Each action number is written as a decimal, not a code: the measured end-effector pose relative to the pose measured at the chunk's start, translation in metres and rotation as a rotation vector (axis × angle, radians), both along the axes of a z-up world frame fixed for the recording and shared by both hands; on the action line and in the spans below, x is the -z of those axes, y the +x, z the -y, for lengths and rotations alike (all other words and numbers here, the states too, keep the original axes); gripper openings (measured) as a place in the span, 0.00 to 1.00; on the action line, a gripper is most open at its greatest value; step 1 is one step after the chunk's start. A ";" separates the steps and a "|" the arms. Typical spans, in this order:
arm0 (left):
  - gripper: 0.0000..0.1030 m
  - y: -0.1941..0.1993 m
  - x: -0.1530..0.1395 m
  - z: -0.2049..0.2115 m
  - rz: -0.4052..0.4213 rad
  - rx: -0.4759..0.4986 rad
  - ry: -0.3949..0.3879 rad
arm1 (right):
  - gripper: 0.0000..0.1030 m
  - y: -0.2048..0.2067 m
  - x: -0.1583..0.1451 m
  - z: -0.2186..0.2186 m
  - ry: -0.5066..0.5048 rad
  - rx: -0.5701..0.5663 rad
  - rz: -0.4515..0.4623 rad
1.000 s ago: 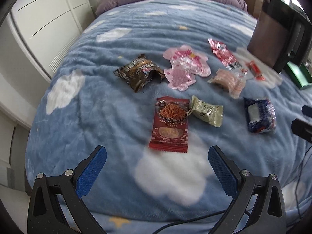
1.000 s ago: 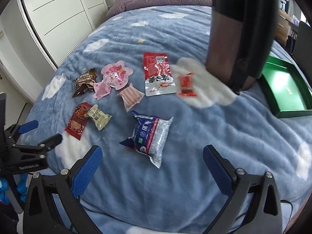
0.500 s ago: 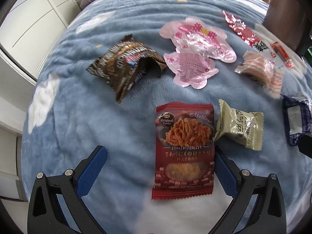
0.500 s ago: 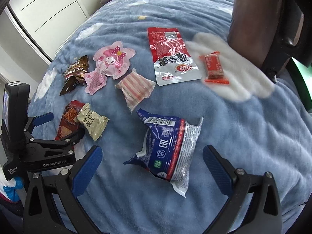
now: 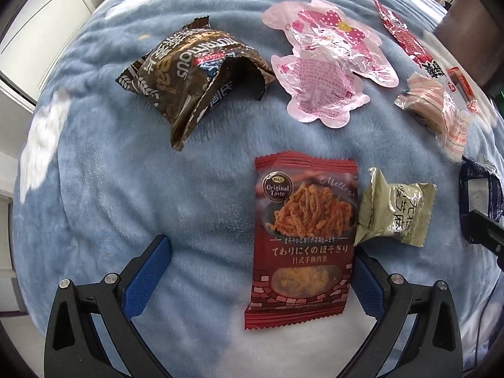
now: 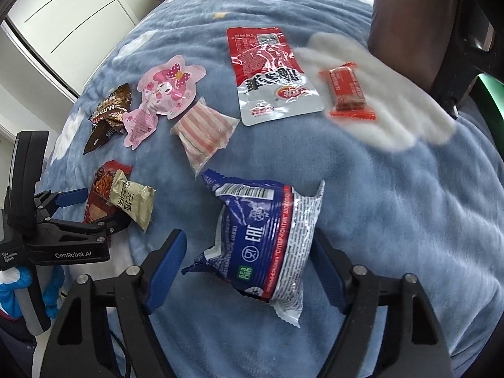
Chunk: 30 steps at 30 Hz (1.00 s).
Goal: Organize snacks
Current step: 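Grasp the red noodle packet with left tool while right tool grasps blue-white bag, then carry both packets to the green tray and open both tools to release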
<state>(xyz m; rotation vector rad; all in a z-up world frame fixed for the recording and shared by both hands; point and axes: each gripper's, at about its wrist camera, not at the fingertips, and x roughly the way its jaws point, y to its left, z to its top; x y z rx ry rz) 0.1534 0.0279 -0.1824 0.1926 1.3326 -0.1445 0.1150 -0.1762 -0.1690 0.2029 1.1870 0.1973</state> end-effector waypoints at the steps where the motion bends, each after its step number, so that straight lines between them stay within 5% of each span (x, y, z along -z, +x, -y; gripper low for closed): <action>1: 0.97 0.007 0.000 0.002 0.003 0.004 0.004 | 1.00 0.000 0.000 0.002 0.001 0.000 0.002; 6: 0.75 0.008 -0.012 0.013 0.015 0.026 -0.008 | 0.95 -0.001 0.000 0.009 0.033 -0.002 0.012; 7: 0.66 0.008 -0.014 0.015 0.018 0.031 -0.011 | 0.88 -0.001 -0.001 0.011 0.038 -0.007 0.014; 10: 0.43 0.009 -0.020 0.021 0.023 0.039 -0.030 | 0.88 -0.002 -0.001 0.012 0.051 -0.017 0.020; 21: 0.41 -0.005 -0.043 0.018 0.061 0.012 -0.025 | 0.87 -0.006 -0.006 0.024 0.116 -0.021 0.037; 30: 0.41 -0.040 -0.085 -0.006 0.142 -0.073 -0.009 | 0.87 -0.022 -0.046 0.027 0.167 -0.048 0.108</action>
